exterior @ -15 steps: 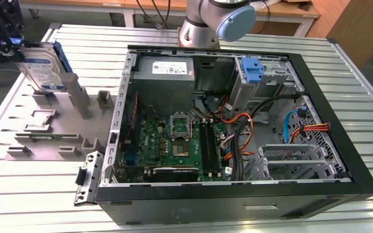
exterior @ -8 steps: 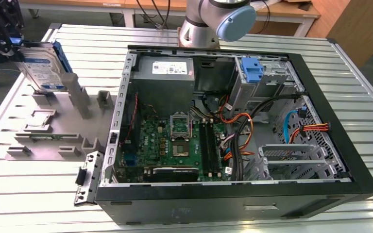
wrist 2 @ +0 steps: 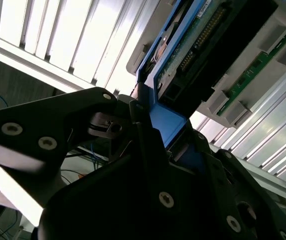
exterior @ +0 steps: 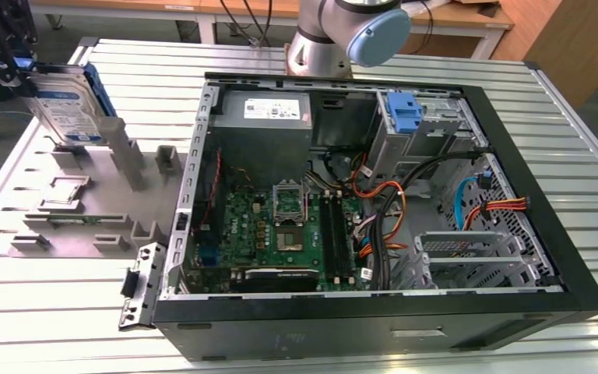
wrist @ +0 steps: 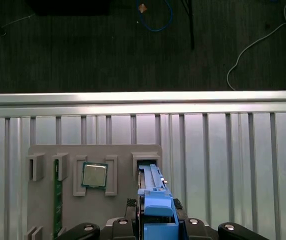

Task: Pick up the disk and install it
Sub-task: 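Pick up the disk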

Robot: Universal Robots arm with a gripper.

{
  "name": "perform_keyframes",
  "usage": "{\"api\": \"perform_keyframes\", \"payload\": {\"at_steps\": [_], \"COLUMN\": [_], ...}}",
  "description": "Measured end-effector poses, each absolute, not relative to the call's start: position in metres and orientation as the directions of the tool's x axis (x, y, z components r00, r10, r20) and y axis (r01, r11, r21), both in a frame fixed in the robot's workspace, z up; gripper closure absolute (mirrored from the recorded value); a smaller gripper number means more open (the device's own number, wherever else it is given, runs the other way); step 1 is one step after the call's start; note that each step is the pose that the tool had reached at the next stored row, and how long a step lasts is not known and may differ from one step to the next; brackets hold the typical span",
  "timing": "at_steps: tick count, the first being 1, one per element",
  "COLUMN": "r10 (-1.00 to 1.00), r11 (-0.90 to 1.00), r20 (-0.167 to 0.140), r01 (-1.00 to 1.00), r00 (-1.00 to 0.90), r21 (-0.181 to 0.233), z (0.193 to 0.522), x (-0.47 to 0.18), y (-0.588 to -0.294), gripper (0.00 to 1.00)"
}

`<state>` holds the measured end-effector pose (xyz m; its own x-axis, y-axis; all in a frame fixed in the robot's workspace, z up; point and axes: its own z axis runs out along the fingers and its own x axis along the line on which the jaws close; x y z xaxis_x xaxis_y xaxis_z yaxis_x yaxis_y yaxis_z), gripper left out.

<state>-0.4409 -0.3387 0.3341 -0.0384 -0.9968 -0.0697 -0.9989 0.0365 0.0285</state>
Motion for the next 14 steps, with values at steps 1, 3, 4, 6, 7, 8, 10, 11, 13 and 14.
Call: {"api": "perform_keyframes", "payload": {"at_steps": [1, 3, 4, 6, 7, 8, 10, 11, 13, 14], "r10": [-0.997, -0.997, -0.997, -0.997, -0.997, -0.997, -0.997, -0.997, -0.997, -0.997], "r11": [0.037, 0.037, 0.037, 0.036, 0.037, 0.037, 0.037, 0.037, 0.037, 0.037], "r20": [-0.070, -0.070, -0.070, -0.070, -0.070, -0.070, -0.070, -0.070, -0.070, -0.070], "r01": [-0.999, -0.999, -0.999, -0.999, -0.999, -0.999, -0.999, -0.999, -0.999, -0.999], "r00": [-0.038, -0.038, -0.038, -0.038, -0.038, -0.038, -0.038, -0.038, -0.038, -0.038], "r21": [0.028, 0.029, 0.029, 0.028, 0.028, 0.028, 0.028, 0.029, 0.029, 0.028], "z": [0.3344, 0.3350, 0.3355, 0.3361, 0.3363, 0.3367, 0.3373, 0.3377, 0.3386, 0.3389], "x": [-0.4409, -0.4409, -0.4409, -0.4409, -0.4409, -0.4409, -0.4409, -0.4409, -0.4409, -0.4409], "y": [-0.3387, -0.3386, -0.3387, -0.3386, -0.3387, -0.3387, -0.3386, -0.3386, -0.3387, -0.3386], "gripper": [0.63, 0.63, 0.63, 0.63, 0.63, 0.63, 0.63, 0.63, 0.63, 0.63]}}
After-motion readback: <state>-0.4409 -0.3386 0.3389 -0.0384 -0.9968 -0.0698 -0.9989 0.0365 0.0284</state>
